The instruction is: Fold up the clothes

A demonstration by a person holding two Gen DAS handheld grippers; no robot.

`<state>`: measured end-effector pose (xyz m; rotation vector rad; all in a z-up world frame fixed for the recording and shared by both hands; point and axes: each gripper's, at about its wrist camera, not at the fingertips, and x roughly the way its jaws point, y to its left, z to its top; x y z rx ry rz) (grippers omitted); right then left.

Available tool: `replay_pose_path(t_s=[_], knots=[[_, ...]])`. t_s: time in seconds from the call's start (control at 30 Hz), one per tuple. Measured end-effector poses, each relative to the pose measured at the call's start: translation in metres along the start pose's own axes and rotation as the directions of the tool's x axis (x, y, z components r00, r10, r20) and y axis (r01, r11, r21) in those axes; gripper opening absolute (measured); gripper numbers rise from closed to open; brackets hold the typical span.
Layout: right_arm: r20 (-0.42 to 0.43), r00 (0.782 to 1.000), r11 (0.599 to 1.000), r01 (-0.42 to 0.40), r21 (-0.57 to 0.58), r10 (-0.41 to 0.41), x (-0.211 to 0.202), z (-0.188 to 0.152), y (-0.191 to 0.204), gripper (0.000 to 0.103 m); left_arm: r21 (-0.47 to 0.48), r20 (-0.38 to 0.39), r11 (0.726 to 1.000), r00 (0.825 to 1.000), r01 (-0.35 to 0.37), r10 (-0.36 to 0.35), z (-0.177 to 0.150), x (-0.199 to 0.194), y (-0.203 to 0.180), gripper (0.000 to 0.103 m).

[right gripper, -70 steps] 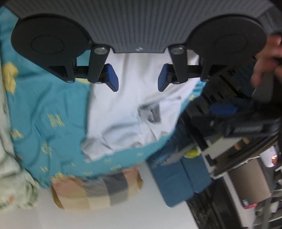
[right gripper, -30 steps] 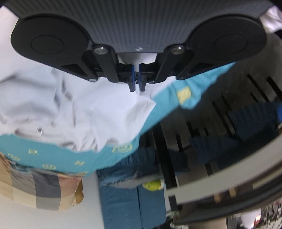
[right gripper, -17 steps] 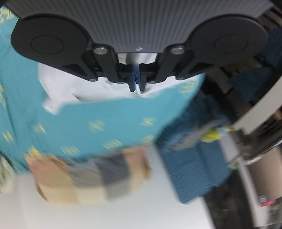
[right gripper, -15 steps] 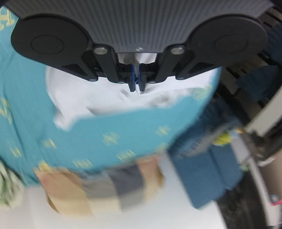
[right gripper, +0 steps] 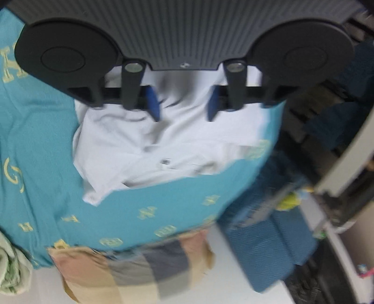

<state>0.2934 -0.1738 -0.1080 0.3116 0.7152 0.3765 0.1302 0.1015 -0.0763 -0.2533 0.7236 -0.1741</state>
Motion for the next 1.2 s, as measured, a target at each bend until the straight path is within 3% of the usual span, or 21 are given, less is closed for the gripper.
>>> replay_pose_path(t_s=[0.13, 0.27, 0.53, 0.7, 0.83, 0.9, 1.0, 1.2], knots=[[0.032, 0.998, 0.997, -0.056, -0.044, 0.057, -0.07, -0.008, 0.031, 0.067, 0.017, 0.028, 1.0, 1.0, -0.01, 0.009, 0.001, -0.014, -0.006, 0.083], [0.032, 0.996, 0.993, -0.079, -0.082, 0.081, -0.14, -0.029, 0.057, 0.067, 0.054, 0.078, 0.996, 0.995, -0.065, 0.061, -0.001, -0.04, -0.019, 0.083], [0.067, 0.998, 0.993, -0.001, -0.12, 0.009, -0.229, -0.082, 0.069, 0.067, 0.121, 0.071, 0.99, 0.995, -0.076, 0.067, -0.012, -0.057, -0.049, 0.084], [0.068, 0.998, 1.0, 0.002, -0.015, -0.001, -0.25, -0.124, 0.033, 0.067, 0.163, 0.059, 0.983, 0.996, -0.082, 0.073, -0.019, -0.065, -0.067, 0.084], [0.016, 1.0, 0.999, 0.02, 0.045, -0.021, -0.254, -0.153, 0.011, 0.067, 0.198, 0.044, 0.976, 0.995, -0.093, 0.086, -0.026, -0.061, -0.077, 0.084], [0.01, 0.999, 0.999, 0.051, 0.021, -0.051, -0.252, -0.155, 0.012, 0.067, 0.208, 0.037, 0.974, 0.996, -0.09, 0.084, -0.027, -0.058, -0.08, 0.084], [0.049, 0.998, 0.999, 0.044, -0.013, -0.043, -0.251, -0.154, 0.016, 0.067, 0.229, 0.033, 0.969, 0.995, -0.098, 0.092, -0.029, -0.054, -0.084, 0.084], [0.028, 0.999, 1.0, 0.017, -0.014, -0.017, -0.246, -0.157, 0.015, 0.067, 0.232, -0.003, 0.967, 0.994, -0.106, 0.11, -0.031, -0.043, -0.082, 0.084]])
